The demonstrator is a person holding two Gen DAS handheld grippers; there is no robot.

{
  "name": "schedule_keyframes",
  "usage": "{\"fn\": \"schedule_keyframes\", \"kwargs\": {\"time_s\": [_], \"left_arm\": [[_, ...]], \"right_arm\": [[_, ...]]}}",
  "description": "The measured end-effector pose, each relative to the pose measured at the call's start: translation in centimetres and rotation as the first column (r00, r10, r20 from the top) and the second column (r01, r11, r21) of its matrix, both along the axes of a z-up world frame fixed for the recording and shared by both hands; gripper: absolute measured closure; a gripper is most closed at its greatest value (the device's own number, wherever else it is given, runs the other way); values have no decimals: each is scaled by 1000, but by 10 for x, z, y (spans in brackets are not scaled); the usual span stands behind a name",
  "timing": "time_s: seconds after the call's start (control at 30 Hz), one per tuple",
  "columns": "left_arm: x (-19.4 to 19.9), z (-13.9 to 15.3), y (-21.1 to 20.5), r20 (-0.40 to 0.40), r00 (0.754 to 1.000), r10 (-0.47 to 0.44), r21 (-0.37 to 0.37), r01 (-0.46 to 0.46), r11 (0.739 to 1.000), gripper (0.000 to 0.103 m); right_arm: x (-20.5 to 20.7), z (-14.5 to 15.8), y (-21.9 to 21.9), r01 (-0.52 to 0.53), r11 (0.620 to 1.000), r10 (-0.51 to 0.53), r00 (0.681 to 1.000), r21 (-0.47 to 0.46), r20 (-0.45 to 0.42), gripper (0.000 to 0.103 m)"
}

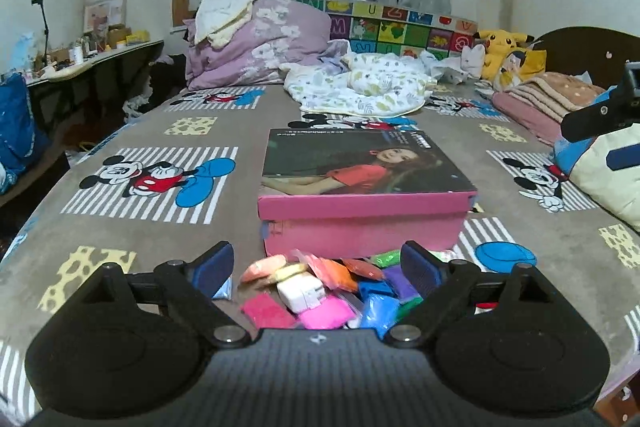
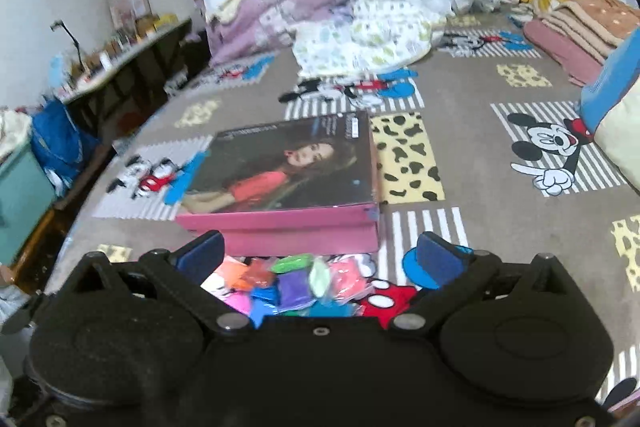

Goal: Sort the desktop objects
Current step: 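Open both tools and pull them back from the lidded box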

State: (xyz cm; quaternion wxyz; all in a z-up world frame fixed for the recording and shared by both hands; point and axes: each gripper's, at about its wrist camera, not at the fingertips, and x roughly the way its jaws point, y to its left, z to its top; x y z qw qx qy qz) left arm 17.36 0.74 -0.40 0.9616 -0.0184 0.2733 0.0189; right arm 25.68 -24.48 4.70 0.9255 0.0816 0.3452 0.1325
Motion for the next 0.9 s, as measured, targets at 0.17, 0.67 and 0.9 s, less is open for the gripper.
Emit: {"fn": "schedule_keyframes", "kwargs": {"time_s": [0.17, 0.67, 0.9], "left_arm": [[-29, 6, -9, 2, 1000, -9, -34, 9, 999, 12], [-83, 7, -19, -8, 1000, 29, 24, -29, 999, 12], [-91, 14, -23, 3, 1000, 16, 28, -17, 999, 12]], "right_arm": [[-42, -9, 12, 4, 1000, -4, 1000, -25, 13, 1], [-105, -51, 42, -6, 988, 7, 1000, -153, 3, 1], [-113, -57, 49, -8, 985, 10, 1000, -173, 12, 1]]}}
